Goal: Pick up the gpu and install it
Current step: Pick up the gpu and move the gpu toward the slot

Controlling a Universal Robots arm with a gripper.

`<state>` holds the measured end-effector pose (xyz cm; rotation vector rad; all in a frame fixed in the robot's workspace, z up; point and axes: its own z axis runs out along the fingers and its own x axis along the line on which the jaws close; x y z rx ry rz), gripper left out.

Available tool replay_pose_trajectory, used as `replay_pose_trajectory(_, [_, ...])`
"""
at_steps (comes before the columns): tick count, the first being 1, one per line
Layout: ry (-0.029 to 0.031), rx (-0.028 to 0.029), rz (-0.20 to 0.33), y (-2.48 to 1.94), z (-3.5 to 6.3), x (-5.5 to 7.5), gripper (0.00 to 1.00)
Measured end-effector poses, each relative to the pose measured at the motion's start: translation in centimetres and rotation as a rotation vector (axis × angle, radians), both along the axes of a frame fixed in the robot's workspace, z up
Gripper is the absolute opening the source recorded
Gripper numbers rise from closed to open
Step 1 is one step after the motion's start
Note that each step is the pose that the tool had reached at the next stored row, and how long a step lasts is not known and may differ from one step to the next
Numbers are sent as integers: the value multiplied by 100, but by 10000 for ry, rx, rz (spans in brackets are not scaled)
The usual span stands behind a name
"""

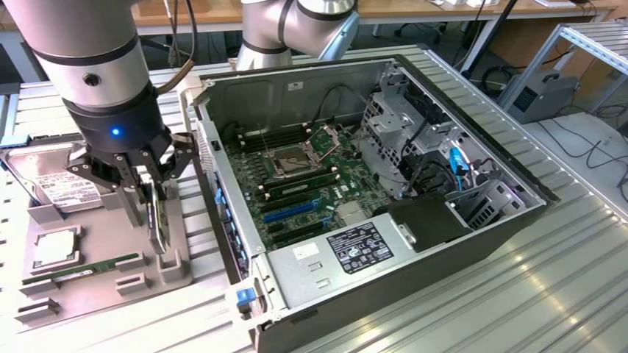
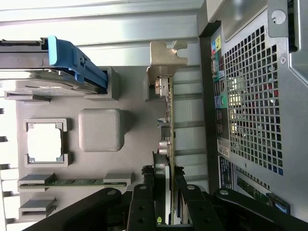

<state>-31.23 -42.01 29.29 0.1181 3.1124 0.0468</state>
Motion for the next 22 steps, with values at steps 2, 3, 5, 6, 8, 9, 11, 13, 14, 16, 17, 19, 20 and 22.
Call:
replay_pose_trajectory(2, [0,0,0,0,5,0,27])
replay_pose_trajectory(3, [0,-1,0,0,8,0,27])
replay_pose_trajectory(5, [0,0,0,0,13,0,27])
replay_pose_trajectory(6, [-1,0,0,0,15,0,27])
replay_pose_trajectory(8, [-1,0,0,0,20,0,27])
replay_pose_trajectory(9, [0,0,0,0,23,0,27])
replay_pose_trajectory(11, [-1,0,0,0,28,0,27])
replay_pose_trajectory(13, [0,0,0,0,32,0,27])
replay_pose_trajectory(14, [0,0,0,0,34,0,27])
replay_pose_trajectory(16, [0,-1,0,0,40,0,27])
replay_pose_trajectory(17, [0,0,0,0,41,0,27])
replay_pose_trajectory(19, [0,-1,0,0,45,0,27])
replay_pose_trajectory(20, [0,-1,0,0,47,0,27])
replay_pose_trajectory(22, [0,0,0,0,54,0,27])
